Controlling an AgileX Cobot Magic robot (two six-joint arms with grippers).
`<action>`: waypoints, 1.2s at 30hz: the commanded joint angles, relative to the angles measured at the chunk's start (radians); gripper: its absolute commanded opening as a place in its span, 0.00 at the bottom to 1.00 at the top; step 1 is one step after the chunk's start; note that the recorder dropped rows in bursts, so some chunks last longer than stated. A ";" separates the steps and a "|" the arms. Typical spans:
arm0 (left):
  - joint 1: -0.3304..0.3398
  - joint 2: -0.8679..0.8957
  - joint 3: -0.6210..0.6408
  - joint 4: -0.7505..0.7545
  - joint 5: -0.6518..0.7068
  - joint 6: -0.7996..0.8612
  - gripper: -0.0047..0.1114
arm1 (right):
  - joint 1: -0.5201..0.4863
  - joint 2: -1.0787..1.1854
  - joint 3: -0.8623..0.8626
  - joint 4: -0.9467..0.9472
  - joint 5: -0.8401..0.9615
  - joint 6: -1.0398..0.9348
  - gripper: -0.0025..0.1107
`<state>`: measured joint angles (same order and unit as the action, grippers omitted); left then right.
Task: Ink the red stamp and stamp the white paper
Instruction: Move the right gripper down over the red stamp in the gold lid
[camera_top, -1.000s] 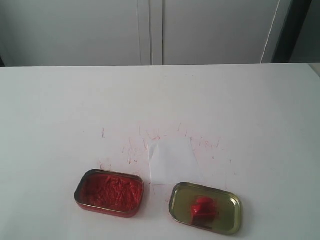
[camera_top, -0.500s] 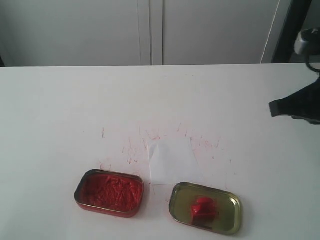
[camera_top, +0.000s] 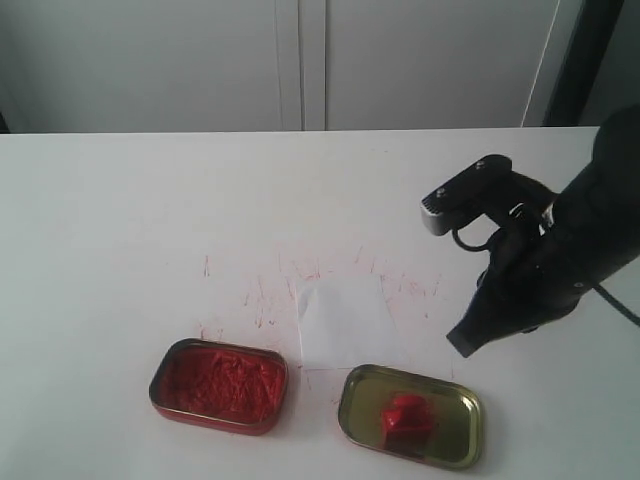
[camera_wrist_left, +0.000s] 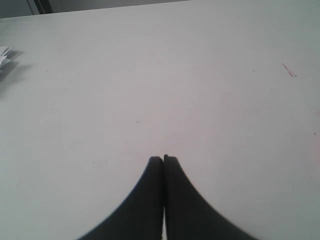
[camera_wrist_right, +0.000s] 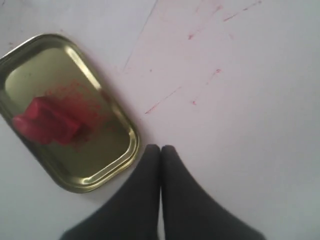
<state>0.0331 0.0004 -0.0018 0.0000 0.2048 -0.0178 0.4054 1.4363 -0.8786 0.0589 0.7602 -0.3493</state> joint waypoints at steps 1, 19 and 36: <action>-0.006 0.000 0.002 -0.006 -0.002 -0.004 0.04 | 0.030 0.041 -0.042 0.049 0.064 -0.082 0.02; -0.006 0.000 0.002 -0.006 -0.002 -0.004 0.04 | 0.122 0.144 -0.110 0.257 0.181 -0.650 0.02; -0.006 0.000 0.002 -0.006 -0.002 -0.004 0.04 | 0.273 0.144 -0.027 0.016 0.043 -0.668 0.29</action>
<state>0.0331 0.0004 -0.0018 0.0000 0.2048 -0.0178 0.6649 1.5790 -0.9310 0.1114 0.8421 -1.0059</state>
